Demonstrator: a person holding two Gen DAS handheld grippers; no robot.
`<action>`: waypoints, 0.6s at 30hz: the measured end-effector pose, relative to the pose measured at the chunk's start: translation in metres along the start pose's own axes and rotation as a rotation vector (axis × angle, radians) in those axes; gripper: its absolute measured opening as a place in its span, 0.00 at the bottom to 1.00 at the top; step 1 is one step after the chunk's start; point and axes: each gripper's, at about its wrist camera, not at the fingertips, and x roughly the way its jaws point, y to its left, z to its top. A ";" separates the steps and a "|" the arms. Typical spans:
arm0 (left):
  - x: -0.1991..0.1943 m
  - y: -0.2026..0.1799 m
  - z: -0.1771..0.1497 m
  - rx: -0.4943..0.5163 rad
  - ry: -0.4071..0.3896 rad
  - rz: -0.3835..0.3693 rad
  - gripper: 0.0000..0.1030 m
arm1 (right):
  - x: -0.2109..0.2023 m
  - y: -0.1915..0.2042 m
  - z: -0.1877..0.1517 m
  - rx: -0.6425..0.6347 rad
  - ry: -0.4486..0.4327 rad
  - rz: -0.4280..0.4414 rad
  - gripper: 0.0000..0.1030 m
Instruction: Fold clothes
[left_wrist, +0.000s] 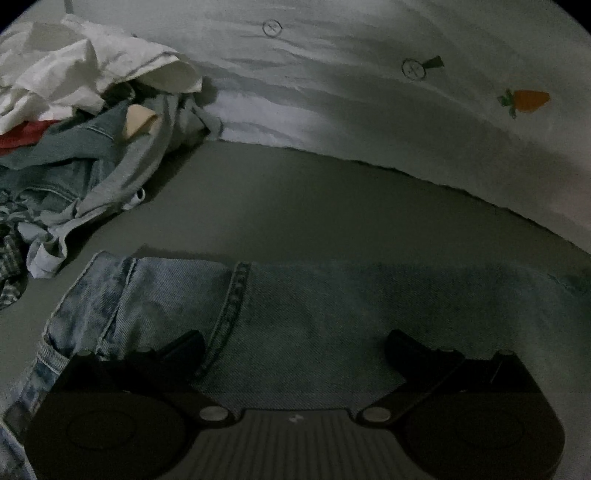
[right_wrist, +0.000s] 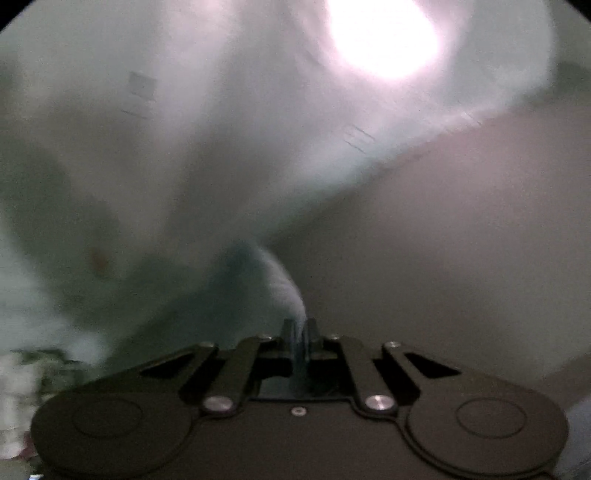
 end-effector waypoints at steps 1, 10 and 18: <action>-0.001 0.002 0.000 0.006 0.010 -0.006 1.00 | -0.013 0.020 0.004 -0.059 -0.040 0.053 0.05; -0.024 0.022 -0.011 0.091 0.054 -0.062 1.00 | 0.004 0.095 -0.026 -0.068 0.030 0.315 0.05; -0.058 0.068 -0.014 0.102 0.049 -0.073 1.00 | 0.052 0.105 -0.055 0.179 0.148 0.427 0.05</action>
